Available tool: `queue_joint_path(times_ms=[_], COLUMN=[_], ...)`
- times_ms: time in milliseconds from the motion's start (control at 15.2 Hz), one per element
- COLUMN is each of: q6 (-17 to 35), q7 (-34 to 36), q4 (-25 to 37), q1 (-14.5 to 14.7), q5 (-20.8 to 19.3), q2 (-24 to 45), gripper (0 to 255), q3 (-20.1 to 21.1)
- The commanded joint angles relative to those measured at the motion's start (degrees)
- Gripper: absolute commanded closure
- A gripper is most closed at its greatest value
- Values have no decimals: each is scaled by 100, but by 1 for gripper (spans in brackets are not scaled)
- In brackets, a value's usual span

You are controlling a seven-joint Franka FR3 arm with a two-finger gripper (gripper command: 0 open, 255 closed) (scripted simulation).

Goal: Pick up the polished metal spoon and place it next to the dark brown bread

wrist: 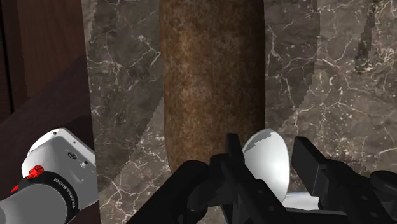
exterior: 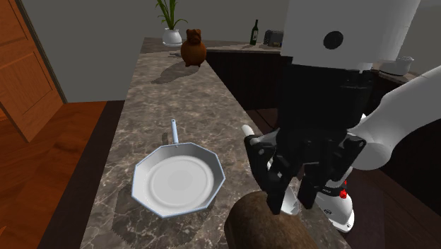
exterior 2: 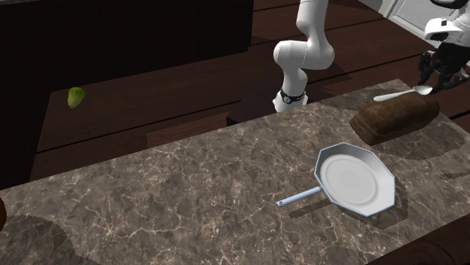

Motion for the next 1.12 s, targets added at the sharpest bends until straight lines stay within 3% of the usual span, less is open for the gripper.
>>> queue_joint_path(times_ms=[0, 594, 1056], q6=[-98, -547, -79], q7=[-295, -1461, -1586], q4=[-243, -926, -1499], q1=[30, -85, -40], q5=[-53, -602, -477], q2=[-196, -787, -882], gripper=[255, 255, 255], q3=[-307, -1539, -1408])
